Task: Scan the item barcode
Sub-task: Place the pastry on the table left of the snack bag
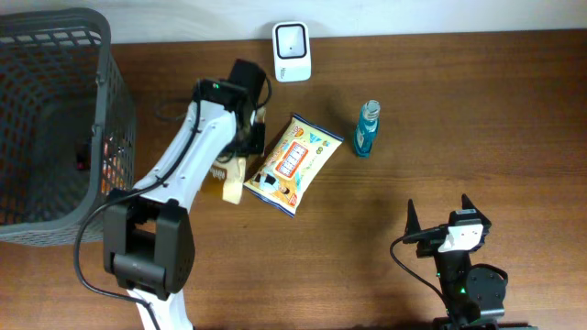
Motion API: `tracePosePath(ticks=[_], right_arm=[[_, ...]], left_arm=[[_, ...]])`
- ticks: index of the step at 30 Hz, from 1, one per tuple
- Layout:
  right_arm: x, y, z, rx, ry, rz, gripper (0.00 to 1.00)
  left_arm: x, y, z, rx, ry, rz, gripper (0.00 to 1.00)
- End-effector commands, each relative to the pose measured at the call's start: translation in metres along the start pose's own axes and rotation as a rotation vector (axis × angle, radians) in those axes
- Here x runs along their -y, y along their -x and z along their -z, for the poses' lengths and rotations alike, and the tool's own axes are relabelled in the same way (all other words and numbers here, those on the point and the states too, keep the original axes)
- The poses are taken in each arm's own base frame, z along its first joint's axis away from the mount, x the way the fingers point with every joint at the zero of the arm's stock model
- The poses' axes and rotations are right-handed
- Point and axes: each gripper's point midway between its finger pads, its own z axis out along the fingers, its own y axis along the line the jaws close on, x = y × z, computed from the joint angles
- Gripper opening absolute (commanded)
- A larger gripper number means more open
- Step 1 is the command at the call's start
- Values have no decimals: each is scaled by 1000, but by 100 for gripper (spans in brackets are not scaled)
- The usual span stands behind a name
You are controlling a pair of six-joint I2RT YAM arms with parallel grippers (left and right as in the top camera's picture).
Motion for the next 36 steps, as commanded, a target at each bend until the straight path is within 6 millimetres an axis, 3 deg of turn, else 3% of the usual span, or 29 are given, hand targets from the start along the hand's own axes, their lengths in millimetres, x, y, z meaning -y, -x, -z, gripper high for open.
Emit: tracePosePath(ticks=[1, 4, 6, 9, 13, 16, 18, 19, 20, 21, 23, 25, 26, 27, 29, 30, 31, 34, 36], right_arm=[[2, -4, 0, -5, -13, 6, 98], [2, -4, 0, -5, -13, 6, 98], [2, -4, 0, -5, -13, 6, 98], [2, -4, 0, -5, -13, 6, 99], [2, -4, 0, -5, -13, 6, 98], [2, -4, 0, -5, -13, 6, 98], [2, -4, 0, -5, -13, 6, 98], [2, -4, 0, -5, -13, 6, 98], [2, -4, 0, -5, -13, 6, 98], [2, -4, 0, -5, -13, 6, 98], [2, -4, 0, -5, -13, 6, 98], [2, -4, 0, -5, -13, 6, 98], [2, -4, 0, -5, -13, 6, 98], [2, -4, 0, -5, -13, 6, 98], [2, -4, 0, -5, -13, 6, 98], [2, -4, 0, -5, -13, 6, 98], [2, -4, 0, -5, -13, 6, 98], [2, -4, 0, -5, -13, 6, 98], [2, -4, 0, -5, -13, 6, 98]], left_arm=[[17, -19, -30, -43, -95, 47, 0], [45, -30, -32, -94, -266, 48, 3], [68, -37, -23, -136, -408, 49, 27], [88, -41, -11, -174, -535, 50, 36], [87, -30, 8, -156, -538, 44, 40], [73, 7, 62, -37, -491, -9, 41], [38, 38, 106, 91, -374, 12, 44], [6, 59, 143, 206, -280, 49, 51], [-19, 74, 179, 313, -228, 85, 70], [-54, 91, 230, 478, -177, 110, 100], [-111, 103, 295, 701, -75, 202, 99], [-185, 97, 341, 855, 89, 357, 99], [-214, 92, 350, 887, 152, 418, 99], [-250, 83, 353, 894, 223, 493, 99], [-290, 71, 337, 839, 277, 579, 99], [-321, 57, 310, 746, 298, 684, 99], [-339, 46, 290, 678, 307, 748, 99], [-365, 21, 235, 469, 322, 814, 97], [-368, 10, 196, 329, 297, 821, 94]])
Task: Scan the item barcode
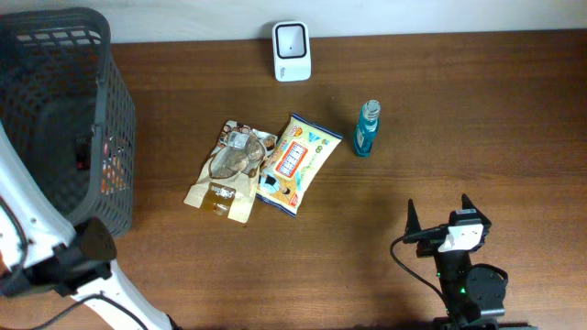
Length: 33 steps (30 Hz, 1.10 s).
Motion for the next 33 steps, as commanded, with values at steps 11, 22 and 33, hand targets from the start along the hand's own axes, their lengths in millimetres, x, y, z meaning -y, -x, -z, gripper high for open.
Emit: tracePosePath(ticks=[11, 22, 33], right_arm=[[2, -4, 0, -6, -13, 6, 98], [2, -4, 0, -6, -13, 6, 98], [2, -4, 0, -6, -13, 6, 98]], left_arm=[[-2, -177, -151, -707, 26, -226, 59], [-4, -265, -183, -908, -32, -263, 63], [4, -232, -179, -822, -49, -259, 0]])
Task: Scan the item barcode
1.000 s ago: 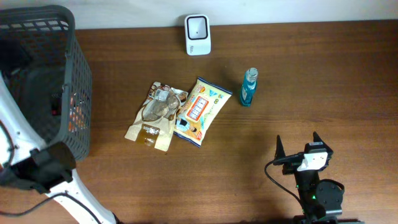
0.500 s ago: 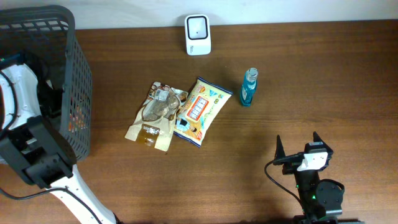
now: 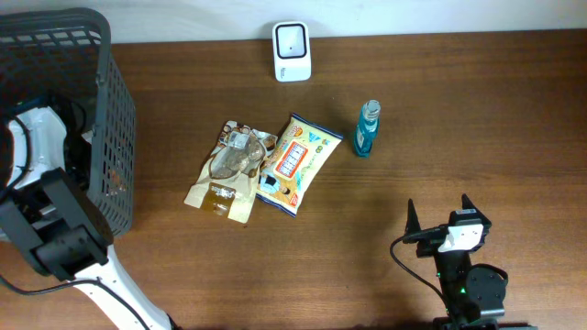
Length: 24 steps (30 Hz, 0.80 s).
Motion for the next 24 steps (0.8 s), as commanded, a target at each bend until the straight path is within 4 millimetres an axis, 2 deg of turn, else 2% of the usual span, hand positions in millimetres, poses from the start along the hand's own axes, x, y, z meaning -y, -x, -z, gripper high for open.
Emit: tracePosePath(ticks=[1, 3, 5, 6, 7, 8, 10, 11, 12, 13, 14, 15, 16, 18, 20, 22, 24], right_arm=[[2, -4, 0, -6, -13, 7, 98], [2, -4, 0, -6, -13, 7, 98], [2, -4, 0, -6, -13, 7, 98], [2, -4, 0, -6, -13, 7, 98], [2, -4, 0, -6, -13, 7, 98], [2, -4, 0, -6, -13, 7, 98], [2, -4, 0, -6, -13, 7, 98], [2, -4, 0, -6, -13, 7, 98], [2, -4, 0, -6, -13, 7, 98], [2, -4, 0, -6, -13, 7, 98], [2, -4, 0, -6, -13, 7, 98], [2, -4, 0, -6, -13, 7, 98], [2, -4, 0, -6, -13, 7, 98], [2, -4, 0, -6, -13, 7, 99], [2, -4, 0, -6, -13, 7, 98], [2, -4, 0, -6, -13, 7, 98], [2, -4, 0, -6, -13, 7, 98]], left_arm=[[3, 23, 49, 93, -17, -7, 0], [12, 31, 102, 197, -77, -12, 0], [28, 35, 186, 404, -186, -37, 0], [38, 33, 236, 551, -252, -65, 0], [51, 22, 281, 683, -338, -110, 0], [58, 12, 304, 752, -370, -137, 0], [53, 1, 331, 853, -322, -137, 0], [40, 4, 329, 860, -240, -101, 17], [31, 10, 314, 816, -186, -74, 28], [28, 13, 301, 771, -166, -63, 44], [25, 18, 279, 693, -142, -52, 82], [18, 22, 252, 610, -95, -35, 100], [8, 27, 234, 562, -44, -6, 99], [-25, 35, 194, 468, 76, 139, 99], [-37, 40, 163, 401, 67, 166, 99], [-39, 41, 134, 336, 39, 157, 99], [-30, 42, 101, 283, -22, 112, 98]])
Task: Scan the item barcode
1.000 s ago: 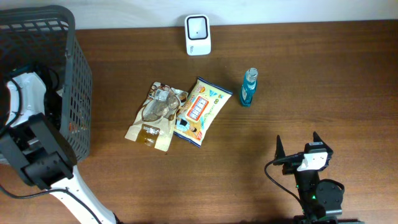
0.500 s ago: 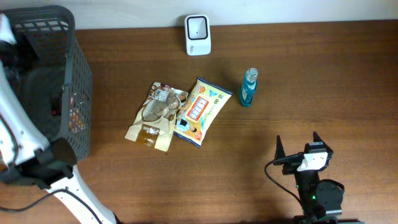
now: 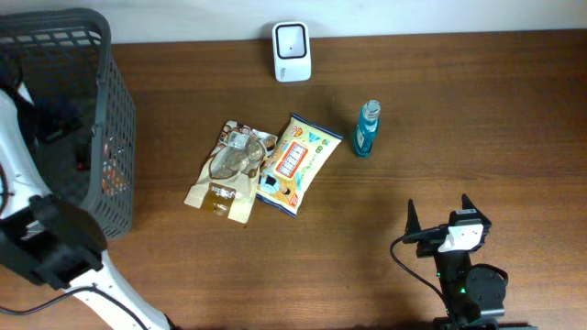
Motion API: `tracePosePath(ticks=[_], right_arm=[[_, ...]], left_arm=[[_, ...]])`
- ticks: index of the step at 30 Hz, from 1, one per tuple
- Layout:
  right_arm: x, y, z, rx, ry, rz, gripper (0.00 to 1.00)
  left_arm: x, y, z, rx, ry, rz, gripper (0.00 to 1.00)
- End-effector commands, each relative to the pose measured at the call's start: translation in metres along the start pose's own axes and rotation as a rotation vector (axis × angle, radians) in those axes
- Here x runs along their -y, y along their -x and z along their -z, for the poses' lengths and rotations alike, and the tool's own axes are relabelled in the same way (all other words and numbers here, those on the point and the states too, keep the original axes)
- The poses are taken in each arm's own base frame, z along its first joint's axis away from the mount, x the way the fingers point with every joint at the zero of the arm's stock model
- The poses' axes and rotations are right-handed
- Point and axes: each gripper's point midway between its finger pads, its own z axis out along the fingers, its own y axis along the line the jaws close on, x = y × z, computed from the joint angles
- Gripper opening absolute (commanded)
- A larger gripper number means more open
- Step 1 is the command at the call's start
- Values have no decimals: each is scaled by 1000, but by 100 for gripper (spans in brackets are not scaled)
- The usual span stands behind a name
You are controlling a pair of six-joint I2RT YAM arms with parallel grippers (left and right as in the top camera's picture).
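The white barcode scanner (image 3: 292, 50) stands at the table's back edge. In the middle of the table a tan snack bag (image 3: 229, 171) lies flat against a yellow and orange snack pack (image 3: 295, 163). A small blue bottle (image 3: 367, 129) stands upright to their right. My left arm reaches into the dark mesh basket (image 3: 117, 137) at the far left. My left gripper (image 3: 53, 121) is a dark shape inside it, and its jaws cannot be made out. My right gripper (image 3: 437, 209) stands open near the front right, holding nothing.
The basket takes up the table's left end, with some small items dimly visible through its mesh wall. The white wall runs just behind the scanner. Bare wood lies between the snack bags and the right arm's base.
My left arm has shifted further over and into the basket, with its dark wrist now lower inside. The bags, the bottle, the scanner and the right arm are unchanged.
My left gripper was first over the tan snack bag beside the yellow pack, in front of the scanner. Then the tan bag lay free on the table and the arm was at the far left. After that it stood at the basket, and now reaches inside.
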Motion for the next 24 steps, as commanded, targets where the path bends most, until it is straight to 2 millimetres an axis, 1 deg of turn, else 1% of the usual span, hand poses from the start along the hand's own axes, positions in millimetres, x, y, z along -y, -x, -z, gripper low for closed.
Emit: tracePosePath(ticks=[1, 2, 3, 4, 5, 6, 8, 11, 12, 13, 14, 15, 16, 17, 18, 20, 22, 24], right_arm=[[2, -4, 0, -5, -13, 7, 98], [2, -4, 0, -5, -13, 7, 98], [2, -4, 0, -5, -13, 7, 98], [2, -4, 0, -5, -13, 7, 99], [2, -4, 0, -6, -13, 7, 98], [2, -4, 0, -5, -13, 7, 98], [2, -4, 0, -5, -13, 7, 98], [2, -4, 0, -5, -13, 7, 98], [2, -4, 0, -5, -13, 7, 98], [2, -4, 0, -5, -13, 7, 98], [2, -4, 0, -5, -13, 7, 99], [2, -4, 0, -5, -13, 7, 98], [2, -4, 0, -5, -13, 7, 98], [2, -4, 0, -5, -13, 7, 98], [2, -4, 0, -5, -13, 7, 98], [2, -4, 0, -5, -13, 7, 98], [2, -4, 0, -5, -13, 7, 98], [2, -4, 0, -5, -13, 7, 98]], left_arm=[[7, -20, -39, -86, -54, -25, 93], [8, -24, -48, -104, -58, -25, 90], [10, -33, -65, -133, -67, -25, 86], [14, -43, -83, -162, -88, -25, 85], [18, -48, -92, -174, -106, -23, 85], [23, -56, -105, -186, -139, -28, 84], [35, -64, -121, -192, -210, -59, 75], [42, -70, -134, -191, -249, -55, 73], [43, -71, -136, -191, -253, -55, 66], [43, -72, -137, -191, -252, -55, 43], [43, -71, -137, -191, -252, -55, 18], [43, -71, -137, -190, -252, -55, 10], [43, -71, -136, -189, -252, -55, 8], [42, -70, -135, -191, -252, -55, 0], [42, -68, -131, -188, -252, -55, 0], [43, -56, -112, -171, -257, -55, 0], [44, -34, -76, -121, -267, -58, 0], [54, -4, -13, -2, -340, -68, 0]])
